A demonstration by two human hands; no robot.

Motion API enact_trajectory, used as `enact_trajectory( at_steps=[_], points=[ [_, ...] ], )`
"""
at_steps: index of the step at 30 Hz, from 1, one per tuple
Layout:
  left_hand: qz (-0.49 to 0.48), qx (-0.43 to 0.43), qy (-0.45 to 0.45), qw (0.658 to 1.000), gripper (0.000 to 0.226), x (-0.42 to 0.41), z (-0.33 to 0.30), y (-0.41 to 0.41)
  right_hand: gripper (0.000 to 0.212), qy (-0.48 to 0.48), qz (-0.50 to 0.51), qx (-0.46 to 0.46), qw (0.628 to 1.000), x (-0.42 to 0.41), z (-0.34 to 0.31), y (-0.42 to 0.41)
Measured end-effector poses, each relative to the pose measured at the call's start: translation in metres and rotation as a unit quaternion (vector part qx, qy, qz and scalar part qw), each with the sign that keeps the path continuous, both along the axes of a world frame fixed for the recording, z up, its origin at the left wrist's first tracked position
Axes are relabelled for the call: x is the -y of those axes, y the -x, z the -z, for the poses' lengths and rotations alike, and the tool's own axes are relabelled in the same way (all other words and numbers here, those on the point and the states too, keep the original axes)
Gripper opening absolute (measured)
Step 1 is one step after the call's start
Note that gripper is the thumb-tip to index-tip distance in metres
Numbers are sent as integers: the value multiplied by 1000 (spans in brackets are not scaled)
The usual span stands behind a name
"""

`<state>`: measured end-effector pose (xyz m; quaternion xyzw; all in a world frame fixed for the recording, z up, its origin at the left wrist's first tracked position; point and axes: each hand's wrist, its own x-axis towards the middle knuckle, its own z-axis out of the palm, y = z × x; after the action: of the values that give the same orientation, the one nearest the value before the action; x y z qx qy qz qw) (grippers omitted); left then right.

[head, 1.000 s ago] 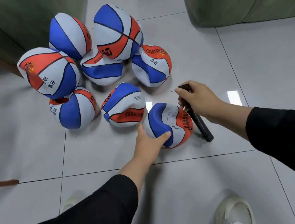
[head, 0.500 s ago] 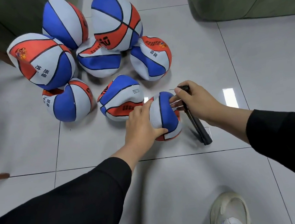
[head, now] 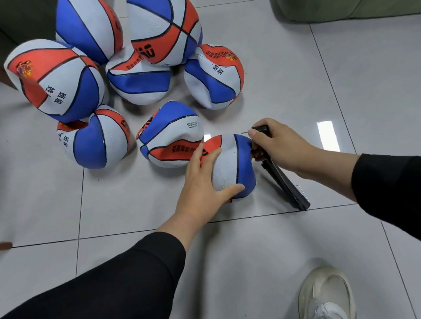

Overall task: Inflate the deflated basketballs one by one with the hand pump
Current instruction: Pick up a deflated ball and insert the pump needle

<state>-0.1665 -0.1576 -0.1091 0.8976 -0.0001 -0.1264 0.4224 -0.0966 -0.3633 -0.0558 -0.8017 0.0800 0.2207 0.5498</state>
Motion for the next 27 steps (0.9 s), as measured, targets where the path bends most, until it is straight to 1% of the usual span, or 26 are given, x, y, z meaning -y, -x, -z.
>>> enact_trajectory(
  at_steps=[2, 3, 5, 7, 9, 12, 15, 17, 18, 19, 21, 23, 24, 25, 26, 27],
  points=[
    [12, -22, -2, 1000, 119, -5, 3, -4, 18, -8, 9, 2, 1000, 1, 0, -1],
    [28, -22, -22, 999, 127, -8, 4, -6, 17, -21, 15, -3, 1000, 1, 0, -2],
    [47, 3, -60, 997, 131, -11, 7, -13, 16, -46, 23, -14, 999, 2, -2, -3],
    [43, 2, -68, 997, 124, -11, 7, -24, 16, -53, 30, -19, 998, 4, -3, -3],
    [13, -45, -52, 998, 114, -8, 3, -35, 18, -52, 35, -22, 998, 5, -3, -2],
    [-16, -111, 18, 994, 99, -6, -3, -47, 15, -47, 36, -13, 998, 6, -2, -2],
    [-54, -151, 77, 984, 71, -3, -6, -47, 14, -54, 43, -9, 998, 8, 0, -2],
    [-117, -168, 93, 974, 75, 0, -7, -46, 14, -54, 40, -14, 998, 8, 2, -2],
    [-150, -173, 94, 969, 76, 2, -7, -46, 14, -51, 35, -16, 998, 8, 3, -2],
    [-180, -168, 99, 964, 72, 2, -6, -46, 15, -40, 26, -16, 999, 8, 5, -3],
    [-209, -129, 127, 961, 56, 0, -5, -46, 18, 5, 10, -2, 1000, 9, 9, -5],
    [-161, -100, 151, 970, 45, -1, -5, -42, 23, 54, 4, 9, 998, 11, 11, -7],
    [-117, -96, 151, 977, 47, -2, -3, -40, 24, 66, 6, 10, 998, 12, 9, -8],
    [-67, -98, 143, 983, 55, -4, 0, -36, 25, 73, 9, 10, 997, 14, 10, -9],
    [-19, -112, 130, 985, 71, -6, 4, -33, 26, 80, 12, 13, 997, 15, 9, -9],
    [28, -126, 100, 986, 94, -8, 7, -31, 27, 88, 14, 14, 996, 17, 11, -11]
  ],
)
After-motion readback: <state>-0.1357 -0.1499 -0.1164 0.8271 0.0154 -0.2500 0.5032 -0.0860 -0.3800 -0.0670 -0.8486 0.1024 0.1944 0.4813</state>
